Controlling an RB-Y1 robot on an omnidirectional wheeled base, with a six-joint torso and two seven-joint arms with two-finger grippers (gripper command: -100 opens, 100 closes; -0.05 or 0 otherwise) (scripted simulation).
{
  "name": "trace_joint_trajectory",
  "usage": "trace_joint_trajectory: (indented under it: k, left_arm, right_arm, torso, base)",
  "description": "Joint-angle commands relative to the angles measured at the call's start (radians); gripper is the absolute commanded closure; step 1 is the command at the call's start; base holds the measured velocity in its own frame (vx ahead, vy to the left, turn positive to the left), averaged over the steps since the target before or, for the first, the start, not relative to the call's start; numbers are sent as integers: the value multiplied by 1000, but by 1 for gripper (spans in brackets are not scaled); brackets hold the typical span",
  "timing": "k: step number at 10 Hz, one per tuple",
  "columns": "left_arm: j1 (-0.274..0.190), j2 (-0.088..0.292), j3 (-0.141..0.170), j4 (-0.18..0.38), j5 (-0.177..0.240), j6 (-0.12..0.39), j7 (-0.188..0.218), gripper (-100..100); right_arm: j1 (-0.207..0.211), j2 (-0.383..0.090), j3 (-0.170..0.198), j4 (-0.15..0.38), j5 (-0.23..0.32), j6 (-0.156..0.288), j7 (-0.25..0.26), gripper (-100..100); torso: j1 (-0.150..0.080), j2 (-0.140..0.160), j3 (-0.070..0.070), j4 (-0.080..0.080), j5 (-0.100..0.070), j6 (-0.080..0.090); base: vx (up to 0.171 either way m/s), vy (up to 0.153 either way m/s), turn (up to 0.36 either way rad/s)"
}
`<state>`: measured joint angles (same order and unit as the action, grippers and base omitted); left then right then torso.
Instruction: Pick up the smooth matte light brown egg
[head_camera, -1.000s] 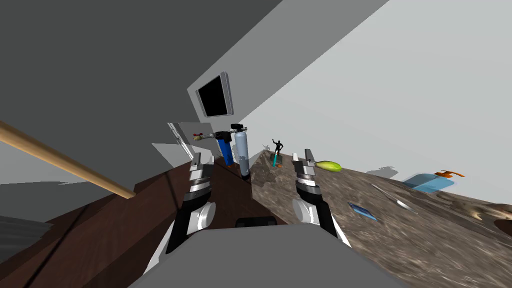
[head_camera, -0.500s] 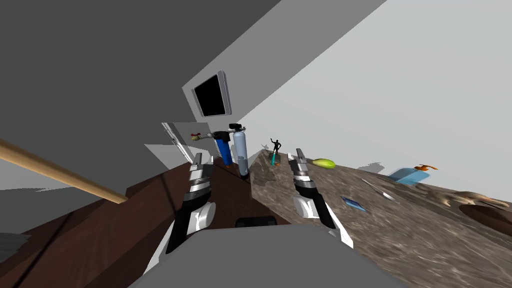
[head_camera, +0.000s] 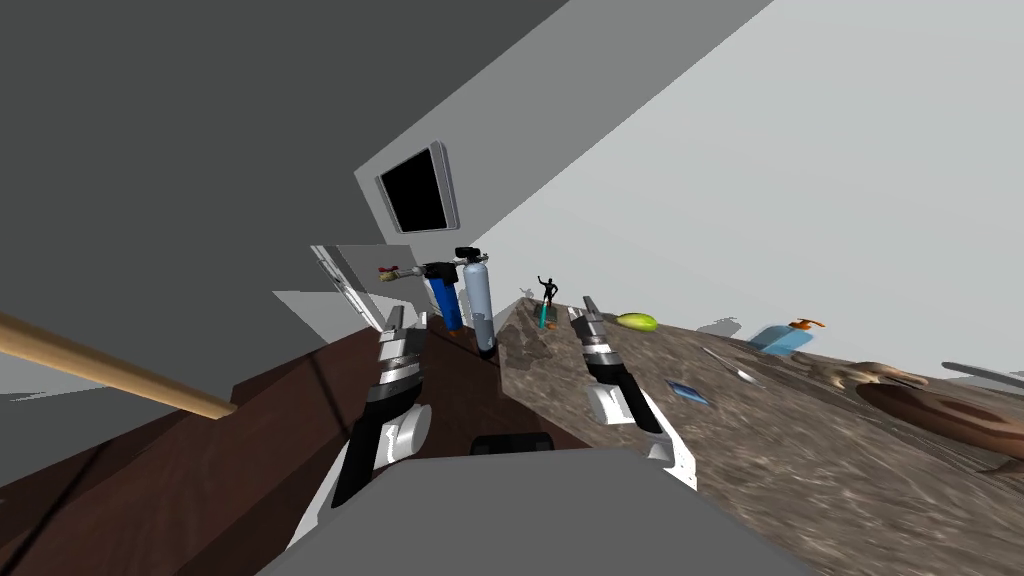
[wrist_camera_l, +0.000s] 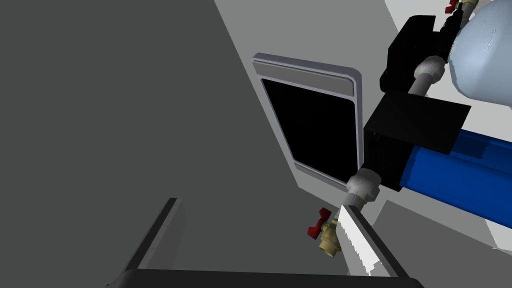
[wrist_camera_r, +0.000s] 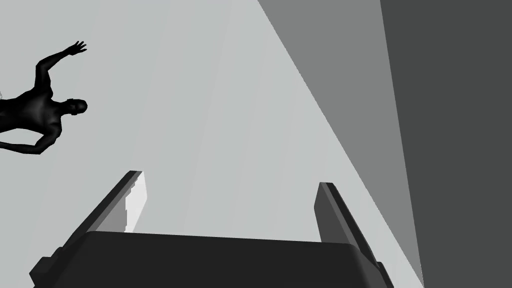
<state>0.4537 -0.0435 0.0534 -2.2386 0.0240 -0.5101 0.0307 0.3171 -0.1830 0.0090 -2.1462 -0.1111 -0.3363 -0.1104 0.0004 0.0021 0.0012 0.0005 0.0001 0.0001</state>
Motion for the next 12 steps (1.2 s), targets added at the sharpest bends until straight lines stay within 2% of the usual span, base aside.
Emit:
trace_joint_trajectory:
  k: [1, 2, 3, 4, 5, 6, 7, 8, 9, 10, 11, 12]
  left_arm:
    - [0, 0, 0, 0, 0, 0, 0, 0]
    - [0, 0, 0, 0, 0, 0, 0, 0]
    - [0, 0, 0, 0, 0, 0, 0, 0]
    - [0, 0, 0, 0, 0, 0, 0, 0]
    - [0, 0, 0, 0, 0, 0, 0, 0]
    - [0, 0, 0, 0, 0, 0, 0, 0]
    - [0, 0, 0, 0, 0, 0, 0, 0]
    - [0, 0, 0, 0, 0, 0, 0, 0]
    - [0, 0, 0, 0, 0, 0, 0, 0]
    - [0, 0, 0, 0, 0, 0, 0, 0]
    - [0, 0, 0, 0, 0, 0, 0, 0]
    - [0, 0, 0, 0, 0, 0, 0, 0]
  right_arm:
    - [-17, -6, 2, 16, -2, 24, -28, -100]
    - [-48, -25, 0, 39, -11, 63, -71, -100]
    - [-48, -25, 0, 39, -11, 71, -77, -100]
    - [-80, -42, -1, 63, -21, 106, -120, -100]
    - [-80, -42, -1, 63, -21, 121, -130, -100]
    - [-114, -60, -2, 88, -31, 154, -169, -100]
    - [-114, -60, -2, 88, -31, 173, -185, -100]
    - [-149, -76, -3, 115, -43, 202, -218, -100]
    - [-149, -76, -3, 115, -43, 228, -244, -100]
    - [-185, -93, -4, 142, -57, 258, -274, -100]
    - [-185, -93, -4, 142, -57, 284, -303, -100]
    - [-222, -111, -5, 172, -72, 313, -332, -100]
  torso:
    - [0, 0, 0, 0, 0, 0]
    - [0, 0, 0, 0, 0, 0]
    - [0, 0, 0, 0, 0, 0]
    - [1, 0, 0, 0, 0, 0]
    - [0, 0, 0, 0, 0, 0]
    - [0, 0, 0, 0, 0, 0]
    - [1, 0, 0, 0, 0, 0]
    - [1, 0, 0, 0, 0, 0]
    - [1, 0, 0, 0, 0, 0]
    - [0, 0, 0, 0, 0, 0]
    - [1, 0, 0, 0, 0, 0]
    - [1, 0, 0, 0, 0, 0]
  base:
    - [-29, 11, -52]
    - [-35, 11, -100]
    - [-34, 15, -40]
    - [-39, 11, -85]
    - [-33, 13, -51]
    - [-41, 22, -124]
    - [-38, 19, -44]
    - [-37, 13, -80]
    - [-30, 11, -55]
    - [-40, 13, -108]
    - [-34, 15, -52]
    - [-33, 19, -85]
